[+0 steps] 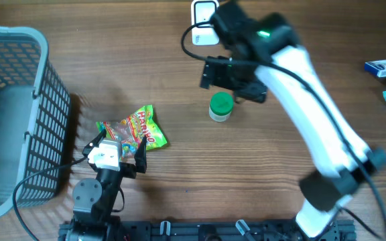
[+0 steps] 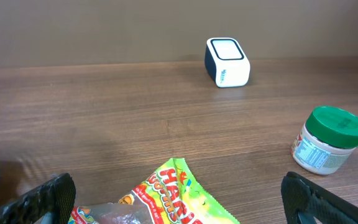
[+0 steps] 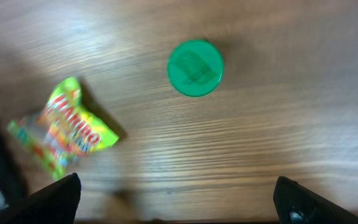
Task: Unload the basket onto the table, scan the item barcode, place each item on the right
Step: 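Lift the green jar and turn its barcode toward the scanner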
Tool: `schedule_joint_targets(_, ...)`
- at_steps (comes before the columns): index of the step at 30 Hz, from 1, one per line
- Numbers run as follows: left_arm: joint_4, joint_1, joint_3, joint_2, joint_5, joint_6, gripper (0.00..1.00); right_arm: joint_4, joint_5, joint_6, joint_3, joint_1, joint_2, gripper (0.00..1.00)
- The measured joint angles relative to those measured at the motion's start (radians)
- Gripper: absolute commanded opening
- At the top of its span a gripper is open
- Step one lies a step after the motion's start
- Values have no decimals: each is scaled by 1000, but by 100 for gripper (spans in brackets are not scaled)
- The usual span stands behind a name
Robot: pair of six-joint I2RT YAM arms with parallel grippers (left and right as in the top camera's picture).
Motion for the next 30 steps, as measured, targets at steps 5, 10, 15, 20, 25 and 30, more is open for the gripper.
schedule_joint_targets(5,0,0,0,0,0,0,100,61,156,-472,-4,-1,-90,100)
schedule_joint_targets(10,0,0,0,0,0,0,100,323,181,-877,-208,-6,-71,100)
schedule_joint_targets(15,0,0,0,0,0,0,100,593,171,-1032,-527,-11,-8,100)
schedule_joint_targets(20,0,0,0,0,0,0,100,719,105,-1090,-633,-15,53,100)
schedule_joint_targets(25,0,0,0,0,0,0,100,731,42,-1110,-633,-15,156,100)
schedule_joint_targets(30,0,0,0,0,0,0,100,721,27,-1102,-637,-15,228,93)
